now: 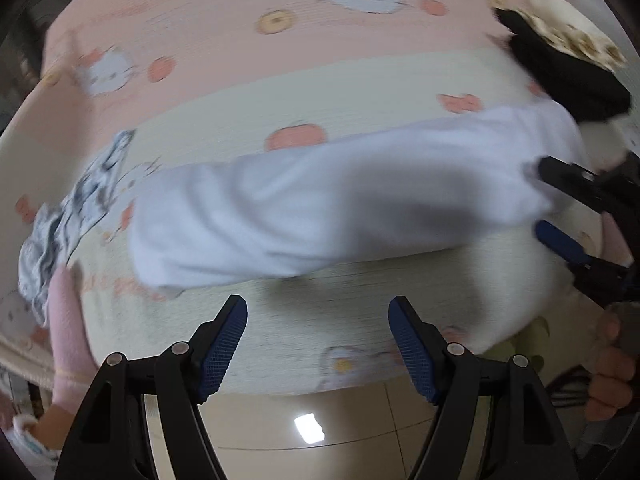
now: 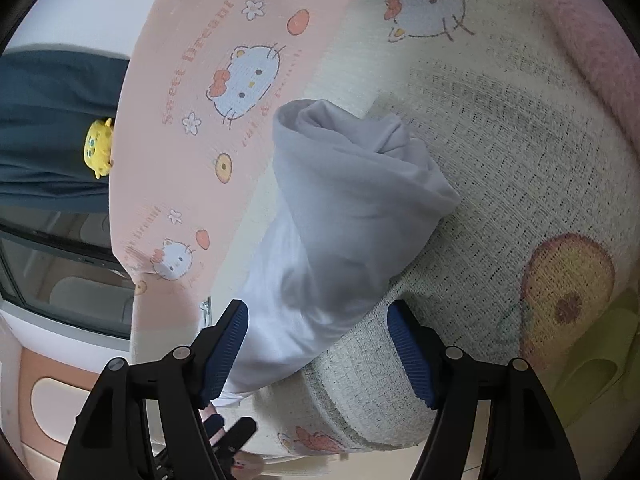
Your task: Fold clothes
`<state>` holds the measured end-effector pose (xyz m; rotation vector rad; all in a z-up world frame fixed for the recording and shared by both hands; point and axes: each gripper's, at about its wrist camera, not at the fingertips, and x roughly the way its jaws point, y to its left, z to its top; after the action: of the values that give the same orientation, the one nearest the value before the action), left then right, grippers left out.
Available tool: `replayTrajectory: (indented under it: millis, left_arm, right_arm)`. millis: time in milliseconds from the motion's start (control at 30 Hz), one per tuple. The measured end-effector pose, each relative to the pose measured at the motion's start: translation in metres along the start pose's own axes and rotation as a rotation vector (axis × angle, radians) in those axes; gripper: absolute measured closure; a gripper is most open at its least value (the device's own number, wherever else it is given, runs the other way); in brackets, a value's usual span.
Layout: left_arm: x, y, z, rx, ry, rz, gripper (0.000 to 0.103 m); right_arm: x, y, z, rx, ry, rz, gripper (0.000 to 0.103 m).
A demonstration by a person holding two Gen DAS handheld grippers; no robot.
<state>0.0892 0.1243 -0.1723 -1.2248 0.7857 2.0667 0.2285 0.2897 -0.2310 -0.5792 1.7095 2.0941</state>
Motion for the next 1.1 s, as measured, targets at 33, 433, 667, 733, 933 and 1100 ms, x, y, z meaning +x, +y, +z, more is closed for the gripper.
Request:
replayTrajectory:
  millis: [33,433,667,733,933,1100]
  left_arm:
    - [0.000,-0.007,0.002,0.032,-0.007,0.001,0.031]
    - [0.007,-0.092,0.002,0.696,-0.165,0.249,0.031]
    - [0.023,-0.117,-0.002,0.995,-0.223,0.334,0.031]
    - [0.032,-0.118,0.002,1.010,-0.223,0.354,0.031]
    - [0.025,-0.137,0.010,0.961,-0.283,0.346,0.031]
    - [0.030,-0.140,0.006,0.967,-0.306,0.381,0.031]
  right_arm:
    - [0.000,0.001,-0.001,-0.005,0.005,-0.002,0.031]
    - [-0.008,0.001,0.010,-0.009,0.016,-0.040,0.031]
    - [-0.012,-0.015,0.032,0.031,-0.038,0.035,0.031]
    - [-0.010,-0.016,0.037,0.029,-0.036,0.054,0.031]
    - [-0.008,-0.010,0.037,0.009,-0.051,0.023,0.044]
    - [-0.003,-0.014,0.040,0.065,-0.032,0.064,0.070]
